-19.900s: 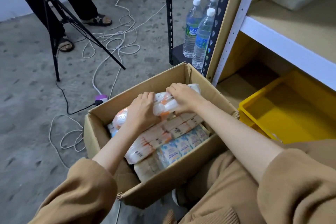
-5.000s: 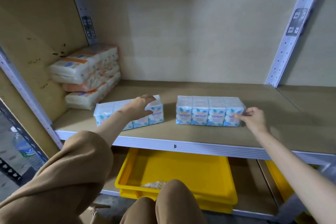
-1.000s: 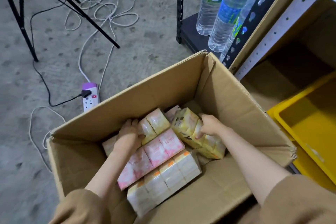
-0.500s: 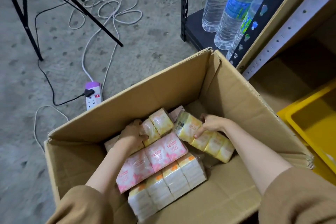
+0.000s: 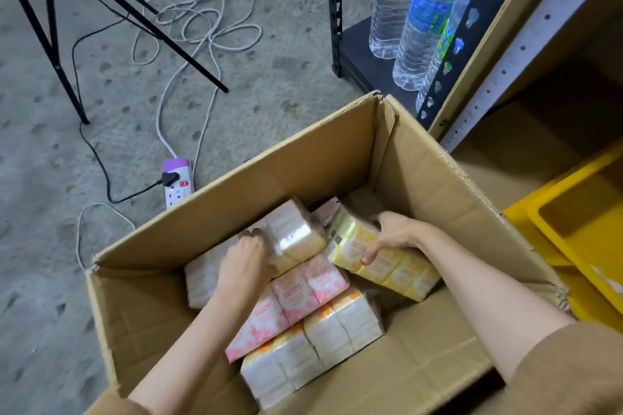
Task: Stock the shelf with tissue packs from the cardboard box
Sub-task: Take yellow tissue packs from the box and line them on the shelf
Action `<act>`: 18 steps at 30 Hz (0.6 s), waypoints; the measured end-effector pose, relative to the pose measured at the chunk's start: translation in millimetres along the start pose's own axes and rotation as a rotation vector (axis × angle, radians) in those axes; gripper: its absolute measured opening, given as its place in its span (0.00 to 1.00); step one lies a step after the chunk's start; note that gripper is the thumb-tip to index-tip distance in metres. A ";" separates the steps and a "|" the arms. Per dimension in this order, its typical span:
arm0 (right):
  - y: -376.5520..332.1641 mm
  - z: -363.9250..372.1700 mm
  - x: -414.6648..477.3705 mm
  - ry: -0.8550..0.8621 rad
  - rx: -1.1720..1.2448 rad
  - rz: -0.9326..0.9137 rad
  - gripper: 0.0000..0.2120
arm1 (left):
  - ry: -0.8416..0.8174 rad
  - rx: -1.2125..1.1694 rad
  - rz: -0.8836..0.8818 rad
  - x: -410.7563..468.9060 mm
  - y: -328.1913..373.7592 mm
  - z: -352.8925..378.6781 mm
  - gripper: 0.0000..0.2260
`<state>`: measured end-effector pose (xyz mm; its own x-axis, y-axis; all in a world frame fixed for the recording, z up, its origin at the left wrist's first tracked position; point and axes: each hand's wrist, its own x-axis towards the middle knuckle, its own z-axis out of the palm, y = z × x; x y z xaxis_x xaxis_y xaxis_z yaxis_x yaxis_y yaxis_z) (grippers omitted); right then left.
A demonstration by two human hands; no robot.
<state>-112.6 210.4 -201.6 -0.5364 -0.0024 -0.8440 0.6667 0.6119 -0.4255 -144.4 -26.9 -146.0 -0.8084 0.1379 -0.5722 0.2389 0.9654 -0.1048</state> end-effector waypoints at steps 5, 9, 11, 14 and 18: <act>-1.1 0.8 -20.4 0.059 -0.099 -0.066 0.47 | 0.009 -0.034 0.097 1.5 -12.0 1.0 0.31; -1.3 3.2 -28.2 0.094 -0.122 -0.094 0.41 | -0.081 -0.255 0.155 1.4 -21.2 3.3 0.36; -3.2 5.5 -31.8 0.117 -0.091 -0.101 0.40 | -0.142 -0.333 0.132 1.4 -26.0 0.5 0.44; -7.3 4.5 -37.6 0.151 0.018 -0.114 0.36 | -0.136 -0.447 0.107 4.6 -30.8 3.0 0.46; -13.3 -6.5 -53.1 0.142 0.376 -0.140 0.25 | -0.079 -0.483 0.172 0.6 -34.3 2.0 0.42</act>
<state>-96.4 207.5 -149.0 -0.6833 0.0598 -0.7277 0.7108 0.2821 -0.6443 -152.0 -60.4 -144.4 -0.7316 0.3041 -0.6101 0.0734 0.9249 0.3730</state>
